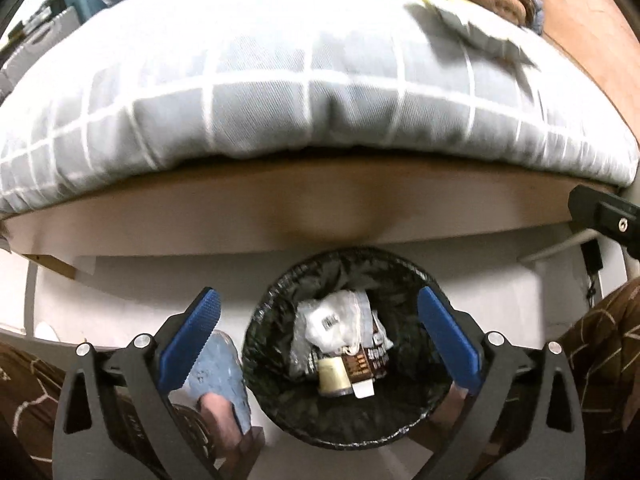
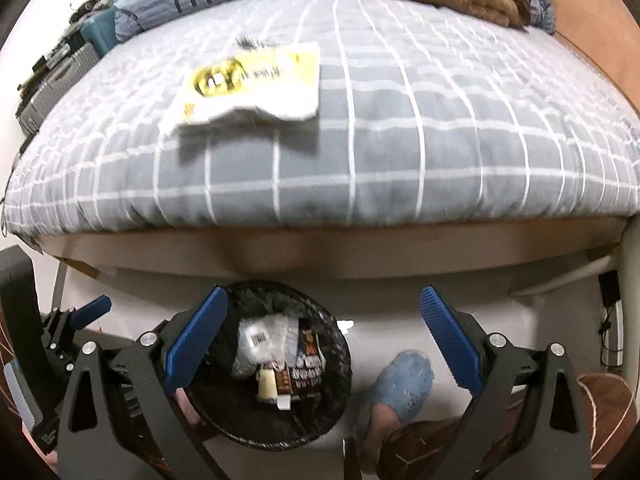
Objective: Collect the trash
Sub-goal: 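Move both tools back over the bed toward the yellow snack wrapper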
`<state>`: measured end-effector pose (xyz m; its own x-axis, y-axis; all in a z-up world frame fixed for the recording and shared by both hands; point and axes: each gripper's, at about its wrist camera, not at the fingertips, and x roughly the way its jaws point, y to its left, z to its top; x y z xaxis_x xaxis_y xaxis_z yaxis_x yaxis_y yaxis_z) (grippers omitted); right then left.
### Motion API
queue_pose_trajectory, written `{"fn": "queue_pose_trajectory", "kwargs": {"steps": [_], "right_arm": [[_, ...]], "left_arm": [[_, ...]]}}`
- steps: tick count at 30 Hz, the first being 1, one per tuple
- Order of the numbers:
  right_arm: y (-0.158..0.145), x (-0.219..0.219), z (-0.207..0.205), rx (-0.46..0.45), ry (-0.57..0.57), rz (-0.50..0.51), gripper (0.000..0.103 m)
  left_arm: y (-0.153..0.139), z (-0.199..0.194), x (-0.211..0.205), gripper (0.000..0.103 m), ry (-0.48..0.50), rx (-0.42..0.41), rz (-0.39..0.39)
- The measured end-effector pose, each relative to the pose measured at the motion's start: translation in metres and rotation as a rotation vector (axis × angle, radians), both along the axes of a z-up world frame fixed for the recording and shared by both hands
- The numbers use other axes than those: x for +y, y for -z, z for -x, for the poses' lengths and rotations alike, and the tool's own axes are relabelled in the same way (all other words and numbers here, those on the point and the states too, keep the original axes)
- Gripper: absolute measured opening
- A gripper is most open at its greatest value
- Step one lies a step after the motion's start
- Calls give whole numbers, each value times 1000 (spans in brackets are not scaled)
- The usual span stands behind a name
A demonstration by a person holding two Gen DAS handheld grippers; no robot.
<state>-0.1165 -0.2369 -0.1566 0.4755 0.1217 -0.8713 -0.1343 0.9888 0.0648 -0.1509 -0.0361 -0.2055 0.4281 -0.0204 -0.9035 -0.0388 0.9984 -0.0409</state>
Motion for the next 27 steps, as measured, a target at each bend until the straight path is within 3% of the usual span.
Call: {"fn": "queue_pose_trajectory", "kwargs": {"steps": [13,19,27], "right_arm": [[-66,22,-52,-91,-32,-67,94],[-72,37,-79,-84,-44,-67,94],[-57,59,-111,-19,-52,-75,94]], "left_arm": [[-82,-37,58,97,-116,-124,13],[-110,-67,86,97,-155,-172,23],[-129,-110,86,97,-127,-233,20]]}}
